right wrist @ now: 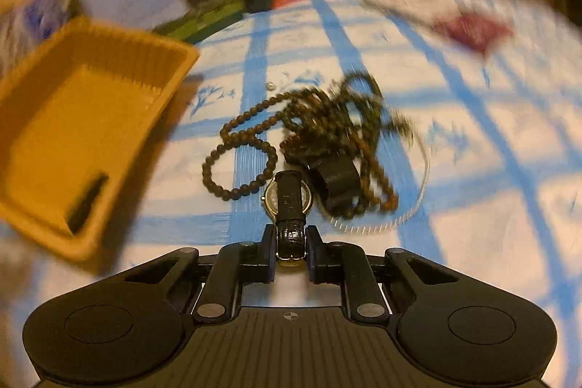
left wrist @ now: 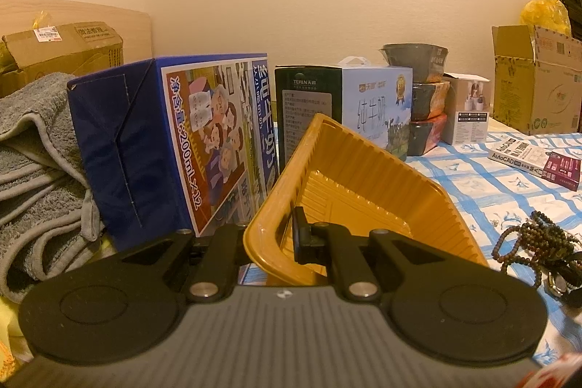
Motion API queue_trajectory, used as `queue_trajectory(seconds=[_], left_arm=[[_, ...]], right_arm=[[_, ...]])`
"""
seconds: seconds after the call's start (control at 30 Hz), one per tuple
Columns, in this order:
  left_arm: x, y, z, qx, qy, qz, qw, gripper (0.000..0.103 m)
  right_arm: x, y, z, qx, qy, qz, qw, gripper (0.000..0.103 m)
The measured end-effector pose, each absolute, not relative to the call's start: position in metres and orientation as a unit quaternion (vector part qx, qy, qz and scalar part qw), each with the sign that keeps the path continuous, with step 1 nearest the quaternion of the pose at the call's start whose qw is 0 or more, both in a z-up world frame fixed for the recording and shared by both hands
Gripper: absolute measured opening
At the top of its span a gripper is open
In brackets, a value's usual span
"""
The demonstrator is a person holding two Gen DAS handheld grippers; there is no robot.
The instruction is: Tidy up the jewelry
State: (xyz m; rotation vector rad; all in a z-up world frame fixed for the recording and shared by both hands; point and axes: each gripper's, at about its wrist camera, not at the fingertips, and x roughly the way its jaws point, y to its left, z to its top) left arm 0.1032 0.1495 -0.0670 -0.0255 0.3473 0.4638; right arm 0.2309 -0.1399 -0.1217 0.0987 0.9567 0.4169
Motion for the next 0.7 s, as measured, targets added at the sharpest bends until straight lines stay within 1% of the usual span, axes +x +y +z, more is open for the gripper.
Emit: queue_trajectory(seconds=[0.1, 0.23, 0.5, 0.7], left_arm=[[0.102, 0.151, -0.067, -0.015, 0.172, 0.228, 0.958, 0.009], [0.102, 0.151, -0.067, -0.016, 0.173, 0.228, 0.958, 0.009], [0.102, 0.150, -0.065, -0.015, 0.172, 0.225, 0.959, 0.009], [0.102, 0.150, -0.065, -0.016, 0.173, 0.227, 0.958, 0.009]], right_arm=[[0.237, -0.156, -0.111, 0.129, 0.472, 0.199, 0.849, 0.016], [0.241, -0.161, -0.090, 0.173, 0.462, 0.205, 0.845, 0.016], [0.235, -0.143, -0.059, 0.192, 0.437, 0.247, 0.843, 0.016], [0.231, -0.101, -0.044, 0.201, 0.418, 0.312, 0.829, 0.016]])
